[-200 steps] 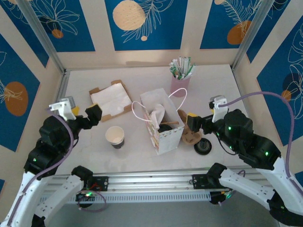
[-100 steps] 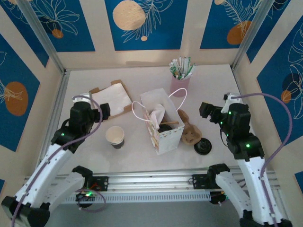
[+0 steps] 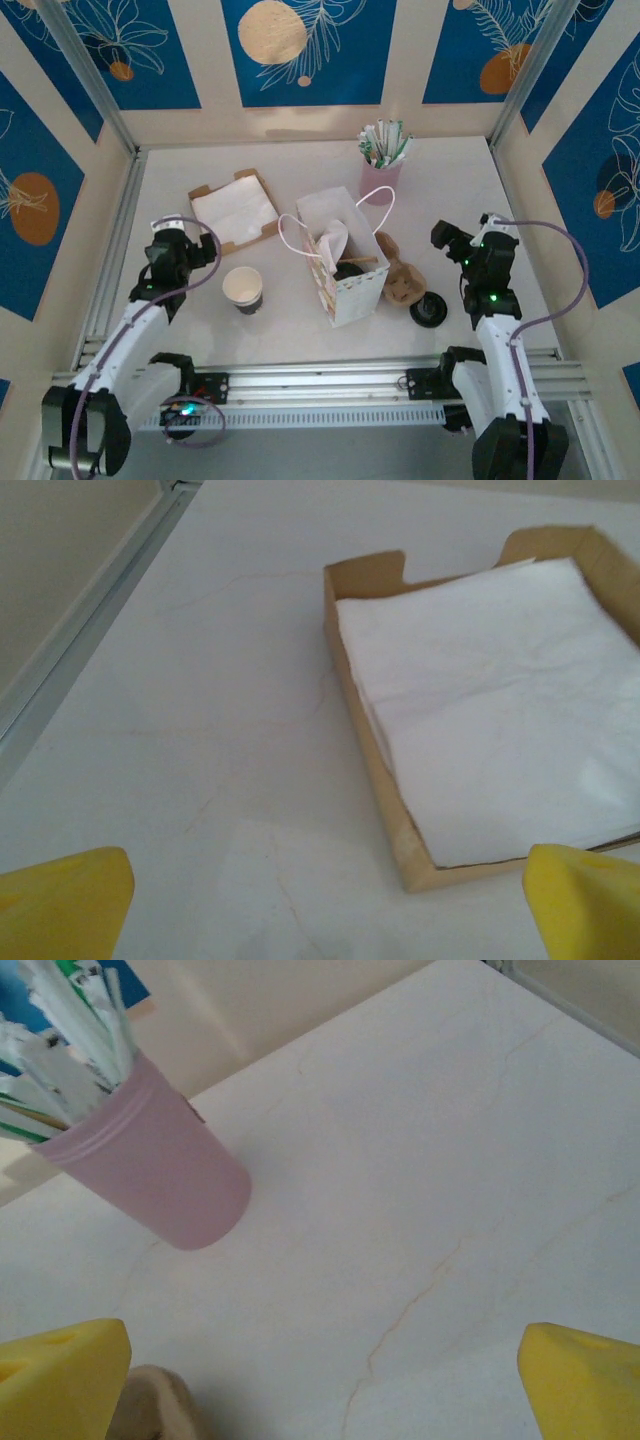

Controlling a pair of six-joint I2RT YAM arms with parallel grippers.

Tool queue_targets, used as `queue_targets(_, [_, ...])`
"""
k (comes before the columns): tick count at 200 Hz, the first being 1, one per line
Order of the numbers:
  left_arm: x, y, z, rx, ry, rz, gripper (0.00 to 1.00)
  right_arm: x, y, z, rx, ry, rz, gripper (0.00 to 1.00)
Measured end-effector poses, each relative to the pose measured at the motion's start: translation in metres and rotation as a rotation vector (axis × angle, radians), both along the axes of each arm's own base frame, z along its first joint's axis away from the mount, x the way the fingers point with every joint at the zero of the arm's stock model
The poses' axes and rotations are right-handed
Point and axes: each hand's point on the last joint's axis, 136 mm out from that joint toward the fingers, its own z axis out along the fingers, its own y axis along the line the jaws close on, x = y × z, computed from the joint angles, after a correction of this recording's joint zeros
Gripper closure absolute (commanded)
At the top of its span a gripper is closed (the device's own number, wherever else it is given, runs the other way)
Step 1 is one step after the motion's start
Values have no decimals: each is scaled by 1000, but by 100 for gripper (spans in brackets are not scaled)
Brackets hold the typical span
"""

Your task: Pack the takeout coffee

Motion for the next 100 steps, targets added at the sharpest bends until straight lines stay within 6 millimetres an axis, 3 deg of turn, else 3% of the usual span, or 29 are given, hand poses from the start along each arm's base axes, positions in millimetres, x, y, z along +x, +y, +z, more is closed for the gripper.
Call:
queue_targets(42, [12, 5, -24, 54, 24, -25, 0, 11, -14, -38, -28, 22, -62, 1])
queue_targets(100, [23, -2, -46, 100, -15, -100, 0, 33, -16, -59, -68, 34, -67, 1])
